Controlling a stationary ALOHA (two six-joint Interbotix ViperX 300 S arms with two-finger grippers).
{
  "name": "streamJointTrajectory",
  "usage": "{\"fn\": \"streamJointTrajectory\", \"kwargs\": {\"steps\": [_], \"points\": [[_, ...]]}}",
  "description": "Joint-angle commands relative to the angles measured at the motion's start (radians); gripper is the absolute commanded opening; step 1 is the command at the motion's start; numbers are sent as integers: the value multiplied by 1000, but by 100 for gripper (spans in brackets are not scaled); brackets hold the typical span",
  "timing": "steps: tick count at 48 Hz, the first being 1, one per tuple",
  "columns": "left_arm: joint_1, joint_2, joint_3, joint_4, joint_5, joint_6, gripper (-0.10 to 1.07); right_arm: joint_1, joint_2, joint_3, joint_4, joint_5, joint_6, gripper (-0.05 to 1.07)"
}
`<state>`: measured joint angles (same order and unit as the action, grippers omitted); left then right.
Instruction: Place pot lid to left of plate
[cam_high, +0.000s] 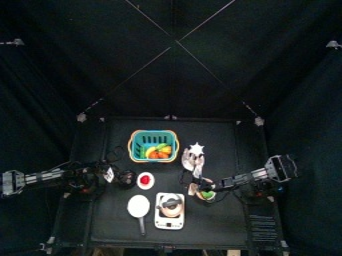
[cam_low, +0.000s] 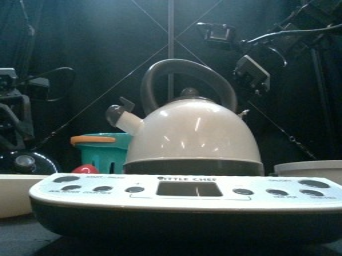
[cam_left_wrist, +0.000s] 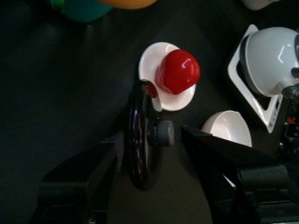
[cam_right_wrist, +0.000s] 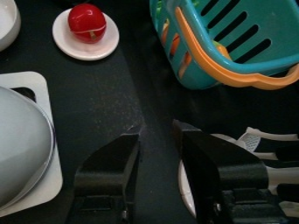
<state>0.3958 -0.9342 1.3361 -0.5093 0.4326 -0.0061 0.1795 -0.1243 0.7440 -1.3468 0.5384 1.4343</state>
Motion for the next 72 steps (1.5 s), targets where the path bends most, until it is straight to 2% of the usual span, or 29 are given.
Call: {"fn": "streamJointTrajectory", "kwargs": {"steps": [1,25,32,35,47,53,58,65,72], "points": [[8,0,-35,28,-3,-2,89,2,-14,-11,-2,-2,2,73],[41,-20,-41,51,-15,-2,89,2,-12,-9,-2,-2,2,73],[29,-20,-44,18,-104,5,89,2,-14,-11,-2,-2,3,73],[0,-20,-43,12,-163,8,89,8,-14,-11,-2,-2,3,73],[-224,-5,-34,63,-446,5,89,21,-20,-14,-2,-2,3,73],[-322,44,-38,97,-574,3,89,21,-20,-14,-2,-2,3,73],[-408,126,-58,123,-689,8,89,23,-21,-14,-2,-2,3,73],[-465,241,-100,210,-793,11,89,26,-21,-11,3,-2,12,73],[-466,322,-138,287,-851,5,89,44,-25,-2,60,5,2,73]]}}
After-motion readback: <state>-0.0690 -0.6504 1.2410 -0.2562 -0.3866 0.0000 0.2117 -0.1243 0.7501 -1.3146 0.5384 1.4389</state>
